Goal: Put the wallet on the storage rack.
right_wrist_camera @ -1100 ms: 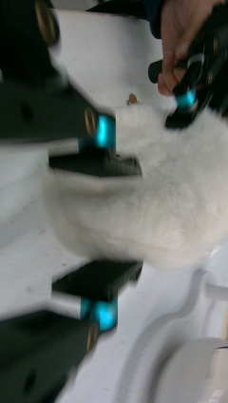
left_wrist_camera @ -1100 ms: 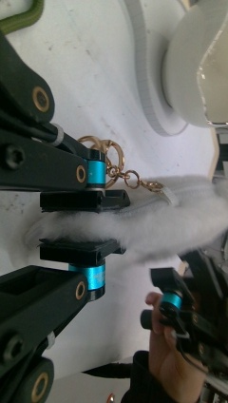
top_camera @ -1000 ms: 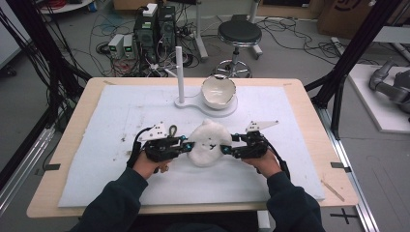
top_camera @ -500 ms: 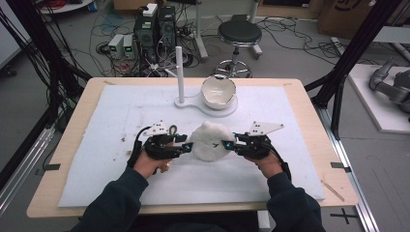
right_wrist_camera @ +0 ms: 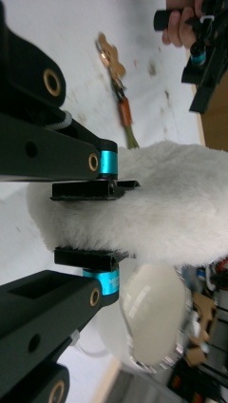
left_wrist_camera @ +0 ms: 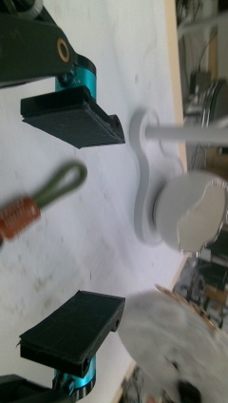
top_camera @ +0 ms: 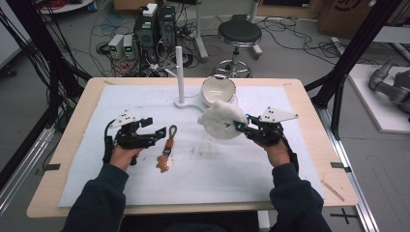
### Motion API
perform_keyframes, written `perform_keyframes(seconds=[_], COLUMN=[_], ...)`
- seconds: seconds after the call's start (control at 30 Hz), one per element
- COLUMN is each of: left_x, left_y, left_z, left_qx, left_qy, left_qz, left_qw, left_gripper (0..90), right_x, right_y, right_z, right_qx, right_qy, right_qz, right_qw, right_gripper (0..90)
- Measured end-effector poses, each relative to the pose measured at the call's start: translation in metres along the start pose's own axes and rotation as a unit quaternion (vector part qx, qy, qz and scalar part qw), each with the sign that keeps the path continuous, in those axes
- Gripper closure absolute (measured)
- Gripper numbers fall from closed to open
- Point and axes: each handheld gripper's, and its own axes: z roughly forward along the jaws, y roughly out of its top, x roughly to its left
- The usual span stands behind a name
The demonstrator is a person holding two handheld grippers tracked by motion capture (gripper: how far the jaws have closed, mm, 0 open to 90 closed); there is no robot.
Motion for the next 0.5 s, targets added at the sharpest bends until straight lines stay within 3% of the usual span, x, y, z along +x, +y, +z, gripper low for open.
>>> perform_keyframes(seconds=[0.03,0.1,0.23,0.27,0.37,0.47,0.5], left_x=[0.01,0.014,0.026,0.028,0.031,0.032,0.032], left_y=[0.0,-0.001,-0.003,-0.004,-0.007,-0.009,-0.009], left_z=[-0.008,-0.011,-0.021,-0.023,-0.024,-0.024,-0.025], left_qx=[-0.002,-0.004,-0.014,-0.013,-0.014,-0.015,-0.013], left_qy=[0.019,0.023,0.034,0.037,0.039,0.038,0.039], left_qz=[0.005,-0.002,-0.023,-0.028,-0.036,-0.044,-0.042], left_qw=[0.9998,0.9997,0.999,0.9988,0.9985,0.9982,0.9983], left_gripper=[19.6,19.6,19.6,19.6,19.6,19.6,19.6], right_x=[-0.004,-0.006,-0.028,-0.028,-0.044,-0.053,-0.06], right_y=[0.006,0.008,0.028,0.028,0.047,0.057,0.066], right_z=[0.001,0.002,0.012,0.012,0.021,0.028,0.035], right_qx=[-0.002,-0.005,0.0,0.0,-0.006,-0.002,0.007], right_qy=[-0.005,-0.009,-0.028,-0.028,-0.062,-0.073,-0.082], right_qz=[-0.007,-0.013,-0.031,-0.031,-0.063,-0.076,-0.089], right_qw=[1.0,0.9999,0.9991,0.9991,0.9961,0.9944,0.9926], right_gripper=[73.8,73.8,73.8,73.8,73.7,73.7,73.7])
